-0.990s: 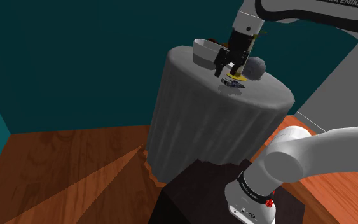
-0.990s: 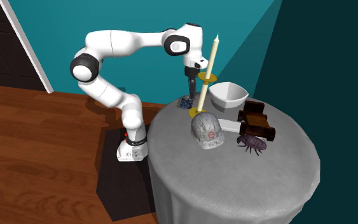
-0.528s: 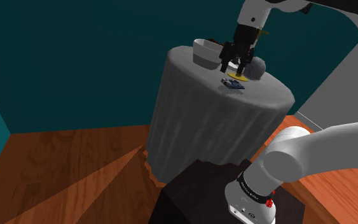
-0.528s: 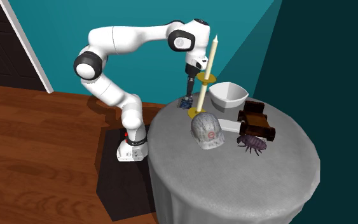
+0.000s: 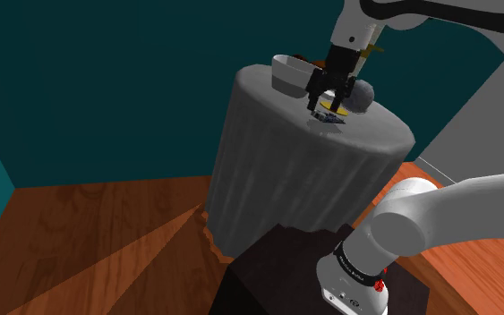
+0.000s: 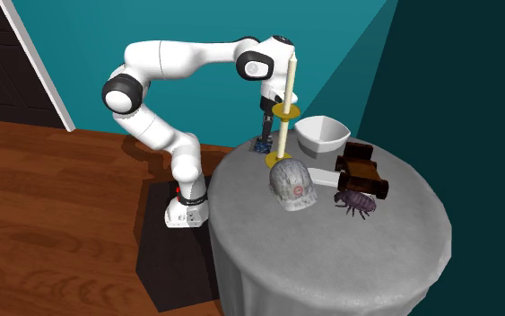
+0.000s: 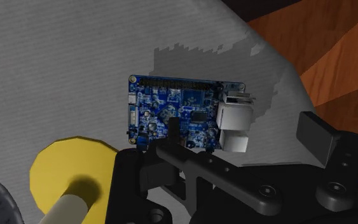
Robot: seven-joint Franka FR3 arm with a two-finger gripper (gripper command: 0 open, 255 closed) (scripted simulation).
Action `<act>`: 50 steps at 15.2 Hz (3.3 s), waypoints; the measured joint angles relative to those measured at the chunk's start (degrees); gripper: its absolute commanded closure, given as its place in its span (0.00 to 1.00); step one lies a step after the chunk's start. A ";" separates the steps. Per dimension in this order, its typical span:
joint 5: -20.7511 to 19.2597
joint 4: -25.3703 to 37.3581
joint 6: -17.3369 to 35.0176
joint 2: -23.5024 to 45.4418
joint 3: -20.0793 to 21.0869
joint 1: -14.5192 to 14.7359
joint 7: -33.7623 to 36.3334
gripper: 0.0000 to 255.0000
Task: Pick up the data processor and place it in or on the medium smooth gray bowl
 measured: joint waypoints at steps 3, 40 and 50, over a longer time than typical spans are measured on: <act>0.00 -0.02 0.02 -0.01 0.00 0.00 0.00 1.00; 0.82 26.80 -18.81 7.96 0.22 0.61 0.35 1.00; 1.16 41.79 -22.60 19.26 -1.36 0.75 -1.34 1.00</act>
